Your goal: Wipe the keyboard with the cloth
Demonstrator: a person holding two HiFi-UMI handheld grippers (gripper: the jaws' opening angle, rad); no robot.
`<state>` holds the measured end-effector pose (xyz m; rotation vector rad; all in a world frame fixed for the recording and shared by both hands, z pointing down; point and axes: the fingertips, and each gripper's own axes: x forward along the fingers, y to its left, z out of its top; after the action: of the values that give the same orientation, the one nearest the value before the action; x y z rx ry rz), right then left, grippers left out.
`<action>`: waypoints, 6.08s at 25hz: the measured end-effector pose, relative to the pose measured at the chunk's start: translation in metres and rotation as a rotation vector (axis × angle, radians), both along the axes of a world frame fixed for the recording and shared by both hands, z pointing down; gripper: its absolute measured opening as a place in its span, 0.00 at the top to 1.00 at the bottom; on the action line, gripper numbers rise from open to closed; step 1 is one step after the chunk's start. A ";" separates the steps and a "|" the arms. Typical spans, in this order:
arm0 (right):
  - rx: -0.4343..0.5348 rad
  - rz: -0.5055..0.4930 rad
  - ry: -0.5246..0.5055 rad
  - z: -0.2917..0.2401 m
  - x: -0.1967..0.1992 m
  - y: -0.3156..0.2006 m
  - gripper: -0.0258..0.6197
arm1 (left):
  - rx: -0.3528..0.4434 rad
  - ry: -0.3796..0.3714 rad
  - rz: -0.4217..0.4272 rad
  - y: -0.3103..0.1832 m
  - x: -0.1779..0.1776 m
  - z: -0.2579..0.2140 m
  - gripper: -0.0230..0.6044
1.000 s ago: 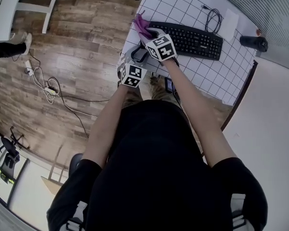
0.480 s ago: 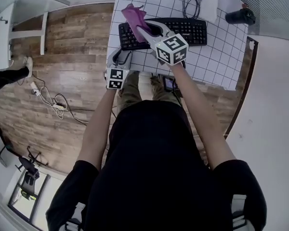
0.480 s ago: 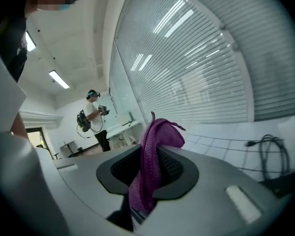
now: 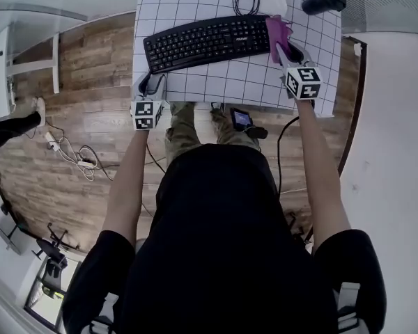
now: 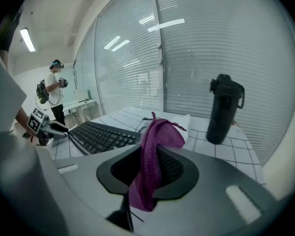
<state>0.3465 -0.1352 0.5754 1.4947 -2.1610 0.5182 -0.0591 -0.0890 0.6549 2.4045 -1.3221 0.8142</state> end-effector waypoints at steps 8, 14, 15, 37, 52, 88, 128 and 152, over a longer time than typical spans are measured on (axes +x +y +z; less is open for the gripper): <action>-0.043 0.041 0.079 0.033 0.036 0.013 0.81 | 0.016 -0.011 -0.019 0.000 -0.002 0.003 0.72; -0.060 0.011 0.105 0.047 0.016 0.010 0.81 | 0.025 -0.022 -0.002 0.000 0.000 0.000 0.70; -0.062 0.007 0.104 0.049 0.013 0.010 0.81 | 0.023 -0.020 0.003 0.001 0.001 0.001 0.70; -0.086 0.006 0.036 0.056 -0.035 0.013 0.81 | 0.040 -0.031 0.002 0.000 0.000 0.002 0.69; -0.094 -0.026 0.010 0.057 -0.074 0.014 0.81 | 0.034 -0.025 0.042 0.002 0.004 -0.001 0.72; -0.120 -0.235 0.000 0.060 -0.179 0.015 0.81 | 0.026 0.010 0.066 0.005 0.008 0.000 0.71; -0.171 -0.439 -0.039 0.063 -0.294 0.018 0.81 | 0.025 0.059 0.069 0.006 0.007 -0.003 0.71; -0.297 -0.576 -0.114 0.059 -0.399 0.005 0.81 | -0.064 0.031 0.220 0.020 0.018 0.008 0.69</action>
<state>-0.0523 -0.1298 0.6349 0.6564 -2.3351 0.6831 -0.0414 -0.0693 0.6624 2.5305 -1.0159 0.8575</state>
